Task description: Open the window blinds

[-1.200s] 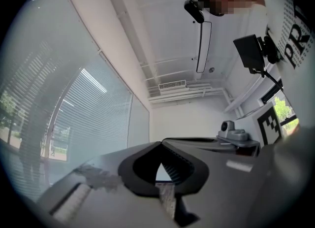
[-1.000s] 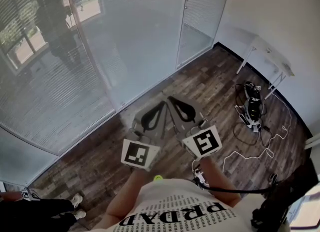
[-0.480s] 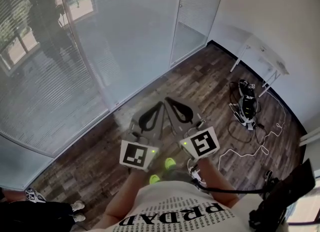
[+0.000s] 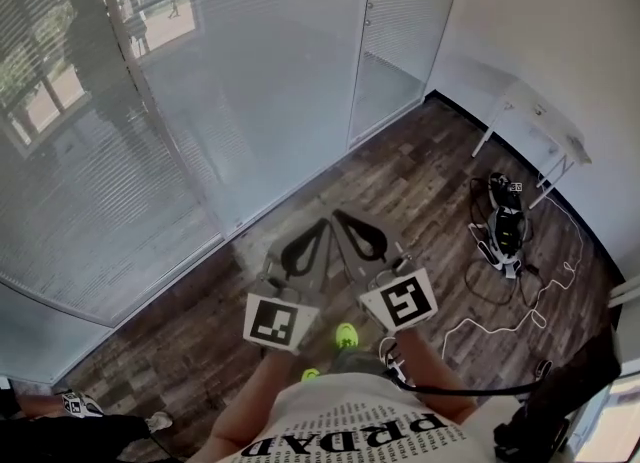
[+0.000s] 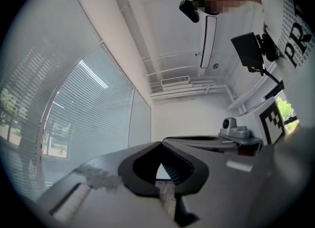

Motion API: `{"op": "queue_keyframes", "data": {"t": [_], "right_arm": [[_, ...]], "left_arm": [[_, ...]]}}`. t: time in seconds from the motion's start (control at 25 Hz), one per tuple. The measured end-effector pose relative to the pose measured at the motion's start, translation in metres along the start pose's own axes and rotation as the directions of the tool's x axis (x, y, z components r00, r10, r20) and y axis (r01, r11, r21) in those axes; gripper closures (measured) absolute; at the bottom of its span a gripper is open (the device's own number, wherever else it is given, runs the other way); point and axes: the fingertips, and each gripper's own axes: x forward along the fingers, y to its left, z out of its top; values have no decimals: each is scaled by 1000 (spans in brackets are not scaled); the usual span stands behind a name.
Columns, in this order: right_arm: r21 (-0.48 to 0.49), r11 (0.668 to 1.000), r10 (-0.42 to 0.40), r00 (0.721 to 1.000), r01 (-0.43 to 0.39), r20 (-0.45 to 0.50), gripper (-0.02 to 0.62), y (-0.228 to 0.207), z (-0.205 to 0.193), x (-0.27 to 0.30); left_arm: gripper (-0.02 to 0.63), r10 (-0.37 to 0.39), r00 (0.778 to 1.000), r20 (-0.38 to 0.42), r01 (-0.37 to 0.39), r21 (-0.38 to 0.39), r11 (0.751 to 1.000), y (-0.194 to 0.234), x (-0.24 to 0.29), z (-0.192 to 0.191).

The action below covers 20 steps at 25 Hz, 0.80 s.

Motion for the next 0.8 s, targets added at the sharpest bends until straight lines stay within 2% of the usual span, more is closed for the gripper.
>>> {"op": "queue_keyframes", "data": {"t": [0.48, 0.8], "right_arm": [[26, 997, 70, 998, -69, -9, 589, -123, -42, 49], [61, 995, 84, 997, -83, 1, 589, -184, -69, 64]], "left_arm": [[615, 54, 998, -22, -53, 13, 998, 28, 131, -37], [615, 81, 996, -43, -79, 33, 996, 34, 193, -61]]}}
